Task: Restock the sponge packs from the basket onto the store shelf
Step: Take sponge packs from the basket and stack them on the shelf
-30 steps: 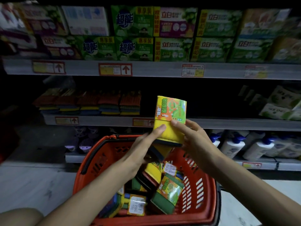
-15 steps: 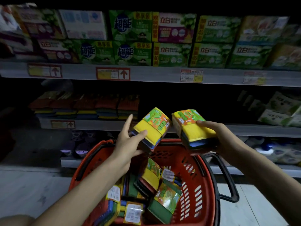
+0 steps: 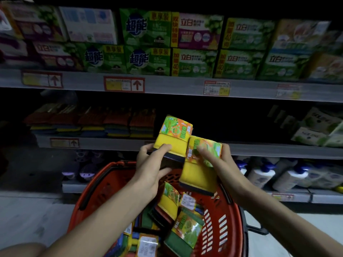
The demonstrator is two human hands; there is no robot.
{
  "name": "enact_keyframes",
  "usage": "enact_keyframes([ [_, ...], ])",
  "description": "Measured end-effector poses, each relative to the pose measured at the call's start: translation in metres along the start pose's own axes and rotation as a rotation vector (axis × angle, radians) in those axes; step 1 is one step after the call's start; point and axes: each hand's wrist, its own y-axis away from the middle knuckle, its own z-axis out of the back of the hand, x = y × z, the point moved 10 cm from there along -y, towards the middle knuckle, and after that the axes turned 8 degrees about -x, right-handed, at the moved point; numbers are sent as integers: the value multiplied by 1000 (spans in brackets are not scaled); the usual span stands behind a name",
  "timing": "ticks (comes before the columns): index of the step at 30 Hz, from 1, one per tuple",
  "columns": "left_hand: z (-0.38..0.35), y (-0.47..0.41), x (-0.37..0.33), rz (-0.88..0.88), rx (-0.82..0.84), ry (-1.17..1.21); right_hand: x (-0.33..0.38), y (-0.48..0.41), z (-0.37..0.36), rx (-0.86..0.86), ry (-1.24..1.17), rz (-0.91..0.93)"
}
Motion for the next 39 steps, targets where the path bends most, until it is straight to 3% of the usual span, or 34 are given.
enact_keyframes([
  [4,-4,-1,9,64,9,3,-2,-3,8,-81,-73,-15],
  [7,-3,-4,6,79,5,-10,3,-9,13,-73,36,17],
  [13,2,-12,-9,23,-40,-59,4,-15,4,108,147,-5],
  [22,-3,-29,-35,-149,-55,-136,7,-10,-39,305,60,-2],
  [29,-13,-40,-34,-214,-95,-231,6,-23,-52,278,42,75],
  [35,-25,-44,-51,-393,-76,-430,1,-40,-58,247,58,110],
  [39,-29,-49,-48,-390,-62,-454,1,-54,-62,206,48,88],
])
